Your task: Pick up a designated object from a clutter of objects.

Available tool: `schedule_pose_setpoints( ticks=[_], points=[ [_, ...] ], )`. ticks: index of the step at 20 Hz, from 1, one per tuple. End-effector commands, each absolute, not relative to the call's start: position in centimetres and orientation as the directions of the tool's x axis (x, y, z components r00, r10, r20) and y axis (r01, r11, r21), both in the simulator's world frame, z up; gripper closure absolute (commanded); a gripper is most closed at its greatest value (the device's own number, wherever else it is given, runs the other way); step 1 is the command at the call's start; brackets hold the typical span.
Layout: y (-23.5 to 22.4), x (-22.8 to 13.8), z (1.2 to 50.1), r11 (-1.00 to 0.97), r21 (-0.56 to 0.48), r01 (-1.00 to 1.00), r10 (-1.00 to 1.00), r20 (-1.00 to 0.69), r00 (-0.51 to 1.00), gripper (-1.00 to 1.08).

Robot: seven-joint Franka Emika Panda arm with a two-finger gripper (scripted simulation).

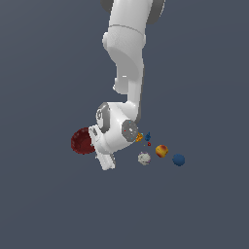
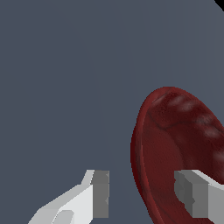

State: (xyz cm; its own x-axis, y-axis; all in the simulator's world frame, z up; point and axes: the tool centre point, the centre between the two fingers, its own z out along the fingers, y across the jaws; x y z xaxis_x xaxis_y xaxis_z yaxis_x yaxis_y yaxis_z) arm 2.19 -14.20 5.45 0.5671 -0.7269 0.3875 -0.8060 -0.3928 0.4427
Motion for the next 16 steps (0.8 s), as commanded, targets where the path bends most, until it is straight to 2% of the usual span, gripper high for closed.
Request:
schedule_pose_setpoints(
  ticks=[1,8,9,16],
  points=[
    [-14.6,2.0,4.9,-0.391,0.443,-0.806,-0.727,0.388,0.566,-0.20],
    [-15.7,1.6,3.3,-0.391,0.443,-0.807,-0.727,0.388,0.566,-0.20],
    [-15.7,1.6,3.3,-0.391,0.443,-0.807,-0.727,0.388,0.566,1.08],
    [-15.7,1.6,3.3,-0.391,0.443,-0.807,-0.727,0.388,0.566,1.08]
  ],
)
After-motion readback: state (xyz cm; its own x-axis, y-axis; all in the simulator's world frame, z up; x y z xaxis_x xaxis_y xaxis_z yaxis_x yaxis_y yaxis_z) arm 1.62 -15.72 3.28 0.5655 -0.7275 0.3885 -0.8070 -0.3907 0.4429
